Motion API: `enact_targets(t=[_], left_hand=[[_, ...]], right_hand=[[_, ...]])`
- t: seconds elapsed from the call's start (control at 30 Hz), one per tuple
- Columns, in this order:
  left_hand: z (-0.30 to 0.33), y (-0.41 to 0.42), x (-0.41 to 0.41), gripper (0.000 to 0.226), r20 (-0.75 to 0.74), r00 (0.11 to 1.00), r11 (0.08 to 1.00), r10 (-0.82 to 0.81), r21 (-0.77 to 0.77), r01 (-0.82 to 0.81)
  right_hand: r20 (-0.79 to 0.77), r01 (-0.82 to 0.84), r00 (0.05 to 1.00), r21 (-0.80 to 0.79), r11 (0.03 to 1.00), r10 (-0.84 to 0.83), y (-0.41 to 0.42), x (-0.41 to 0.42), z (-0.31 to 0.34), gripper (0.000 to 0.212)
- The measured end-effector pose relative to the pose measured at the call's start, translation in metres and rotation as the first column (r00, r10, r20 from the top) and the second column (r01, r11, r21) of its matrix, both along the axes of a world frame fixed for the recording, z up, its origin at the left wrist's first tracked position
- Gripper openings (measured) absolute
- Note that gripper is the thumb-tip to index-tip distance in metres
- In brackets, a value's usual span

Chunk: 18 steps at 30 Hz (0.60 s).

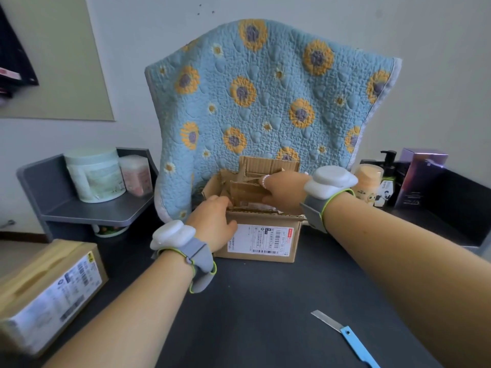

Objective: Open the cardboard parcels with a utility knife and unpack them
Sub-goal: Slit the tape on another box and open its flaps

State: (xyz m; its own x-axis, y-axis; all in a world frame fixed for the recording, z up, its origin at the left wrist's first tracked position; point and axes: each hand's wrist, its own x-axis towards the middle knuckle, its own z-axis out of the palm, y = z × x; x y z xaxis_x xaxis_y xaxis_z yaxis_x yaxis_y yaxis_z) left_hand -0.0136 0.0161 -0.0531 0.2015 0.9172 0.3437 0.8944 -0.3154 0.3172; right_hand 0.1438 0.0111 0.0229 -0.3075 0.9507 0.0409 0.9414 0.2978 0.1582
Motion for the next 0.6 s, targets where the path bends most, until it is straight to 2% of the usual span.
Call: enact_targets(t=[0.13,0.23,0.3,0.37,0.43,0.5,0.6], left_hand=[[0.003,-0.007,-0.001,0.042,0.015,1.000,1.000,-0.002,0.003,0.002],[0.008,-0.016,-0.006,0.048,0.109,0.994,0.996,0.000,0.086,-0.010],[0.011,-0.018,-0.011,0.045,0.191,0.982,0.986,0.007,0.165,-0.039],[0.014,-0.024,-0.019,0.042,0.250,0.966,0.962,0.061,0.244,-0.124],[0.013,-0.036,-0.034,0.044,0.258,0.943,0.926,0.212,0.256,-0.278],[0.010,-0.045,-0.052,0.043,0.146,0.901,0.876,0.409,0.214,-0.432],[0.002,-0.056,-0.078,0.047,-0.116,0.776,0.784,0.621,0.108,-0.611]], right_hand=[[0.014,0.010,1.000,0.053,0.999,-0.011,-0.004,-0.003,-0.003,0.036],[-0.129,-0.023,0.990,0.207,0.978,0.050,-0.013,0.001,-0.003,0.047],[-0.235,-0.050,0.961,0.373,0.926,0.147,-0.017,0.001,-0.006,0.043],[-0.259,-0.108,0.921,0.550,0.828,0.292,-0.029,-0.004,-0.009,0.033],[-0.265,-0.186,0.867,0.613,0.768,0.421,-0.048,-0.016,-0.015,0.025],[-0.273,-0.257,0.844,0.550,0.795,0.462,-0.061,-0.028,-0.024,0.025],[-0.298,-0.346,0.833,0.380,0.858,0.467,-0.072,-0.043,-0.043,0.029]])
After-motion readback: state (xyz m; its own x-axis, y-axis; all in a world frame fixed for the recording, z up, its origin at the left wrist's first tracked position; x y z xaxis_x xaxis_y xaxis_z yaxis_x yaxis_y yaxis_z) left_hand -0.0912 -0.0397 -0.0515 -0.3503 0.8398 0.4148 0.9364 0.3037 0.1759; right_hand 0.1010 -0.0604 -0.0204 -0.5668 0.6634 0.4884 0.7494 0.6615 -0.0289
